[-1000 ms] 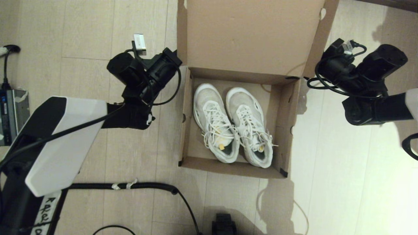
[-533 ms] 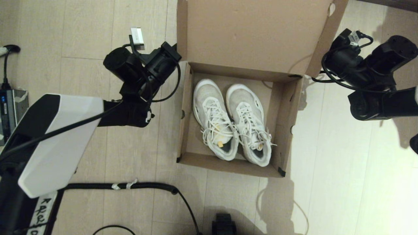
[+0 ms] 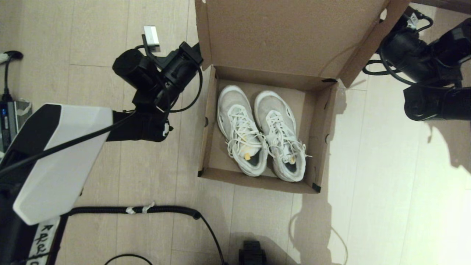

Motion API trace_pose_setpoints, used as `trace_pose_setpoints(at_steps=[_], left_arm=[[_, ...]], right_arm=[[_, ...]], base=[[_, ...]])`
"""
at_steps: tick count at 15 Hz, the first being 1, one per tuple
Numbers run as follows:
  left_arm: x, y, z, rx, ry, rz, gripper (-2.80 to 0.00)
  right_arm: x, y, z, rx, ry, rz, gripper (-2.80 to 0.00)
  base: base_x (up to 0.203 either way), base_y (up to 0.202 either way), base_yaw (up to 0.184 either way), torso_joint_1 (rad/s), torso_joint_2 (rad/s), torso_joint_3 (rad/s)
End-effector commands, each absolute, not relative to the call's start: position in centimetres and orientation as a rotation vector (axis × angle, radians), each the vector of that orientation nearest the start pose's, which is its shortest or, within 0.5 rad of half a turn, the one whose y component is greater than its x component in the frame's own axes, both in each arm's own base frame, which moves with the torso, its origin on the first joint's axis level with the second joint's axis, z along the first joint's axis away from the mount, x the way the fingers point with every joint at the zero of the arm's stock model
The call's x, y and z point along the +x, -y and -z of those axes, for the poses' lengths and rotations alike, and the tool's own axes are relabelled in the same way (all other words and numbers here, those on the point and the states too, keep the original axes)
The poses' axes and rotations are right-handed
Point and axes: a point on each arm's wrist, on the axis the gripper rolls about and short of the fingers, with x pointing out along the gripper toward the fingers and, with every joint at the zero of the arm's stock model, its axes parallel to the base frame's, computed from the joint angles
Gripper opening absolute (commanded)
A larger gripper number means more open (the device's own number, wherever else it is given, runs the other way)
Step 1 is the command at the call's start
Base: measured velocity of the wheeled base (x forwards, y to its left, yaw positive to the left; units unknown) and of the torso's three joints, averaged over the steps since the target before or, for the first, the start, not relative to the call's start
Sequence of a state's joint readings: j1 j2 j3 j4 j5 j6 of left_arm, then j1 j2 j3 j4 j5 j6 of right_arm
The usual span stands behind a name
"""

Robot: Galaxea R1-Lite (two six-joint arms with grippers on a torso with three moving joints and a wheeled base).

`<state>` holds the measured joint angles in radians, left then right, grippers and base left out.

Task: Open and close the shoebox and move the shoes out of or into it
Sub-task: Close the shoe box

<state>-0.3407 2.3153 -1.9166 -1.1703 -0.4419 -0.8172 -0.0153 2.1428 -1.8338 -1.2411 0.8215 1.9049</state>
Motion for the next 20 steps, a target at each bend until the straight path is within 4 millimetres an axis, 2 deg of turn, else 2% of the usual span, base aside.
trace_pose_setpoints(at_steps=[1,5,7,12,20], left_arm=[[43.8,16.6,-28.8,-0.696,0.432,1.018,-2.8],[44.0,15.4,-28.9,-0.66,0.471,0.985,-2.8],[43.7,14.7,-29.8,-0.651,0.495,0.977,-2.8],[41.3,13.0,-32.5,-0.642,0.523,0.967,-2.8],[39.7,11.9,-35.7,-0.629,0.549,0.966,-2.8]], right_arm=[[40.8,-0.5,-35.5,1.285,-0.118,-1.266,-2.8],[41.0,-0.4,-35.5,1.27,-0.154,-1.278,-2.8],[40.8,-0.4,-35.7,1.258,-0.162,-1.287,-2.8],[39.7,-0.5,-36.9,1.255,-0.162,-1.31,-2.8],[34.6,-0.7,-41.1,1.211,-0.21,-1.381,-2.8]], base=[[0.0,0.0,0.0,0.0,0.0,0.0],[0.0,0.0,0.0,0.0,0.0,0.0],[0.0,0.0,0.0,0.0,0.0,0.0],[0.0,0.0,0.0,0.0,0.0,0.0],[0.0,0.0,0.0,0.0,0.0,0.0]])
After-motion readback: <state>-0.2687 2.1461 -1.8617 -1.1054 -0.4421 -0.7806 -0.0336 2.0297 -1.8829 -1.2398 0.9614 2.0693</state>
